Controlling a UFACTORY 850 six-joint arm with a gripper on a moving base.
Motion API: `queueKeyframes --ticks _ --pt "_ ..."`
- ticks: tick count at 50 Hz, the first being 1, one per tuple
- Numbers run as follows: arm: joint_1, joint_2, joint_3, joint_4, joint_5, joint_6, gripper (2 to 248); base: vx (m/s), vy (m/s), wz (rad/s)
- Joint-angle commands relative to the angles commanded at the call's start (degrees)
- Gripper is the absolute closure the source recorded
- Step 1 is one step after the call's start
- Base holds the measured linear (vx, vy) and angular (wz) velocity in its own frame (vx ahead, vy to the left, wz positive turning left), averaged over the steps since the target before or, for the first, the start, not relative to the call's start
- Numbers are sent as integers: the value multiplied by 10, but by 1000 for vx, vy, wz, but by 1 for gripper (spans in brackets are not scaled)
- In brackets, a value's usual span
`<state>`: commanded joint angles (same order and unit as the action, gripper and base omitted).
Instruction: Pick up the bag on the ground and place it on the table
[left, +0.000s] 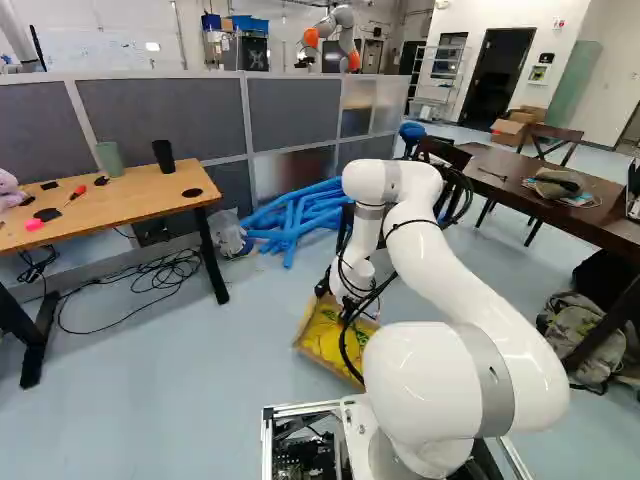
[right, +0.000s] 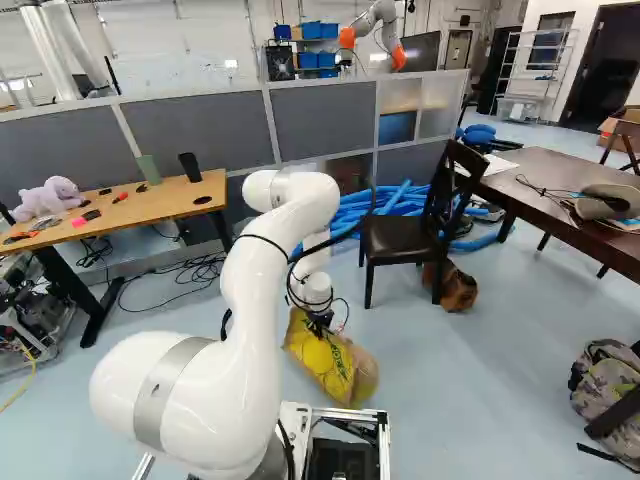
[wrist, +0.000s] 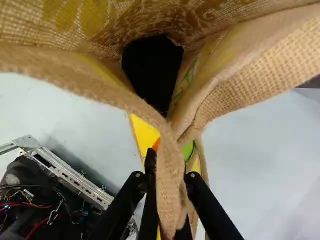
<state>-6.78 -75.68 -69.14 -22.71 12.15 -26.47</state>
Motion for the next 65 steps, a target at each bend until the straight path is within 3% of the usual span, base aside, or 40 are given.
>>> queueKeyframes --ticks 42,65 --pt "5 81 35 87 0 0 227 0 0 0" --pt "6 131 71 119 0 0 227 0 0 0"
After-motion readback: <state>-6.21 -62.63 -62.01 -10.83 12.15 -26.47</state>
